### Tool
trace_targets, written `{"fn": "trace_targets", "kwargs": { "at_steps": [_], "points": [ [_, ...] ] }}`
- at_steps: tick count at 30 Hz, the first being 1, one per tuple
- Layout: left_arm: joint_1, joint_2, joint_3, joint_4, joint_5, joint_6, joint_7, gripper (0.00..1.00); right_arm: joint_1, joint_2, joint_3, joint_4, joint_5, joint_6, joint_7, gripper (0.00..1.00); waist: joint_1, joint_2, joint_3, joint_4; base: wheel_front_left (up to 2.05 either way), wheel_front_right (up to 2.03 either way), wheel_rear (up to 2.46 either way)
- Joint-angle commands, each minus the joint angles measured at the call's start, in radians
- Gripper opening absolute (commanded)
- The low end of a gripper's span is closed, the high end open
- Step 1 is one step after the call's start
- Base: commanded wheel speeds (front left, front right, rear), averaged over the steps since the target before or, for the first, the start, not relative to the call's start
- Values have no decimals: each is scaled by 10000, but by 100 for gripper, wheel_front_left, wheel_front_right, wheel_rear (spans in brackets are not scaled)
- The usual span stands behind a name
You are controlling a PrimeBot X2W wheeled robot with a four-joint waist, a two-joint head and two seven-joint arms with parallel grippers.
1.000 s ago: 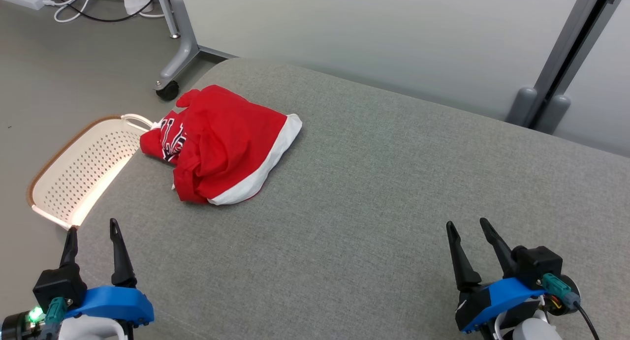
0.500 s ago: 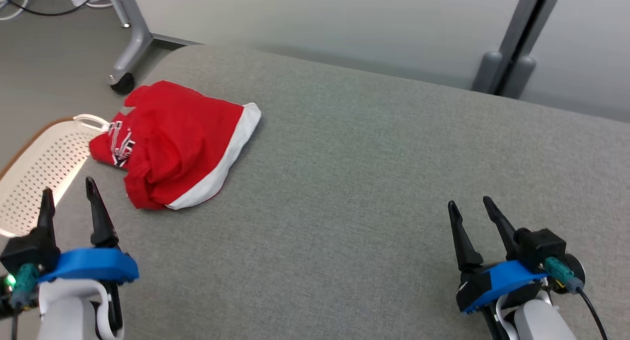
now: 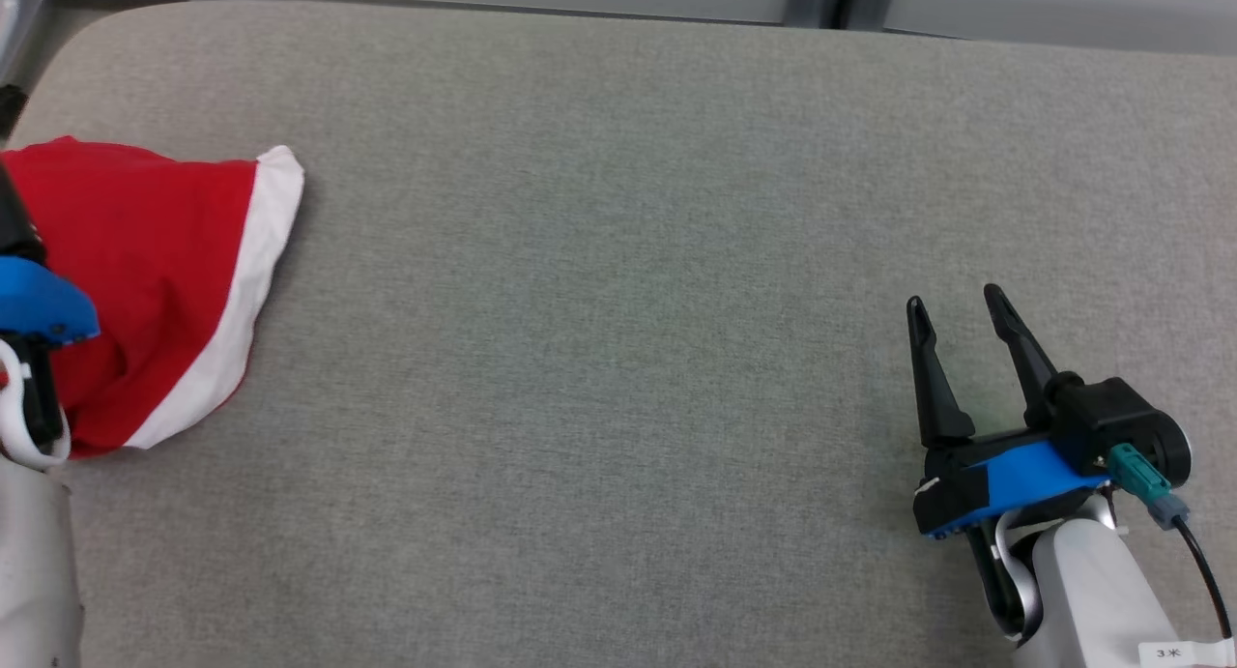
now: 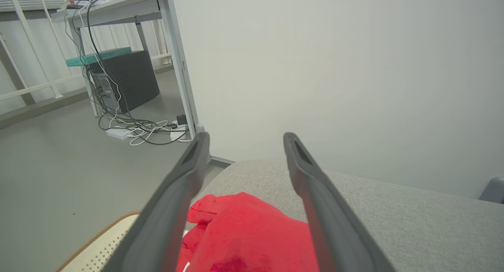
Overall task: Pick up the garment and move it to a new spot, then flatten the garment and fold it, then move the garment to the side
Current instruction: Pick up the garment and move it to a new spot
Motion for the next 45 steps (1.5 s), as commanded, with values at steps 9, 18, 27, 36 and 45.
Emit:
{"fn": "trace_targets", "kwargs": {
  "at_steps": [9,18,27,36,45],
  "points": [
    [-785,651,-128,1982,-320,-193,2873,100,-407,-46,-237,-335,109,5,-35,100,-2,-1,580,-611,0,0,0],
    [-477,178,-542,2546,-747,-581,4609,100,-496,-46,-269,-321,94,5,-35,100,-2,-1,527,-463,0,0,0],
    [-415,233,-783,2078,-754,-653,4286,0,-497,-50,-151,-186,276,5,-35,100,-2,-1,323,-457,0,0,0],
    [-771,202,-1058,350,-494,-626,2605,0,-217,-50,-49,29,801,5,-35,100,-2,-1,-398,-580,0,0,0],
    [-1662,140,-1704,-1960,-387,-767,2369,0,-59,-51,145,35,1302,5,-35,100,-2,-1,-793,-1184,0,0,0]
  ]
}}
